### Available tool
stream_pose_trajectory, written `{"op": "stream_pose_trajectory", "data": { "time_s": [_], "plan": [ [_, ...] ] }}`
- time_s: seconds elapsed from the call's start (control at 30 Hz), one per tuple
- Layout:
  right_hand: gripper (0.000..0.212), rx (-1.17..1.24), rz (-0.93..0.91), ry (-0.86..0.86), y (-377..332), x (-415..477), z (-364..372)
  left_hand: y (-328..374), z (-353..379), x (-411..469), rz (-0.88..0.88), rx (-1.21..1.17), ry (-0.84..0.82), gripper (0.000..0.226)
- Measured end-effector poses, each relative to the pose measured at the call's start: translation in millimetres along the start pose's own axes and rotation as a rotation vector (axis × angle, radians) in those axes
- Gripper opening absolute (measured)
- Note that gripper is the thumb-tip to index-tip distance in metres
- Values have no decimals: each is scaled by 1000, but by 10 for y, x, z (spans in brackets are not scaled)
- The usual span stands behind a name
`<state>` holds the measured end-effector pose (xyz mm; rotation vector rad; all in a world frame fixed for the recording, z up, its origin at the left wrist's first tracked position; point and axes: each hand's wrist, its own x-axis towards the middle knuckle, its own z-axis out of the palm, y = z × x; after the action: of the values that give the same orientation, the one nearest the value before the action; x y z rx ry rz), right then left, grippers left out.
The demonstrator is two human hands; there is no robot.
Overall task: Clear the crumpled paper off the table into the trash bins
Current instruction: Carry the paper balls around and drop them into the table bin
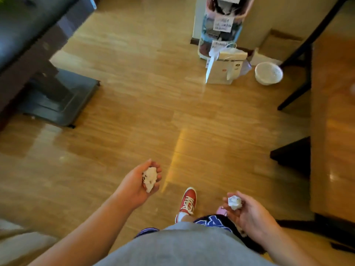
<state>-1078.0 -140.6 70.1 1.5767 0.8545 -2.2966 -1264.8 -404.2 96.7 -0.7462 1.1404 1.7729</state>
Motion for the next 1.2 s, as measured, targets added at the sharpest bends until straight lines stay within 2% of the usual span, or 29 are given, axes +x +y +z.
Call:
{"op": "stream_pose_trajectory", "data": {
  "time_s": [0.4,0.67,0.83,0.93,1.2],
  "plan": [
    [22,2,-94,-127,-1785,834,998,880,529,787,-33,-9,75,20],
    [22,109,-130,-52,-2679,1358,1459,1914,1170,1767,-84,127,24,18],
    [23,265,-164,100,-3011,1366,1235,2459,1992,2370,-168,337,-46,23],
    [28,388,-185,212,-3062,1248,930,2590,2673,2657,-228,471,-153,23],
    [25,697,-210,395,-3174,1004,157,2236,4623,3213,-290,735,-375,25]
  ]
}}
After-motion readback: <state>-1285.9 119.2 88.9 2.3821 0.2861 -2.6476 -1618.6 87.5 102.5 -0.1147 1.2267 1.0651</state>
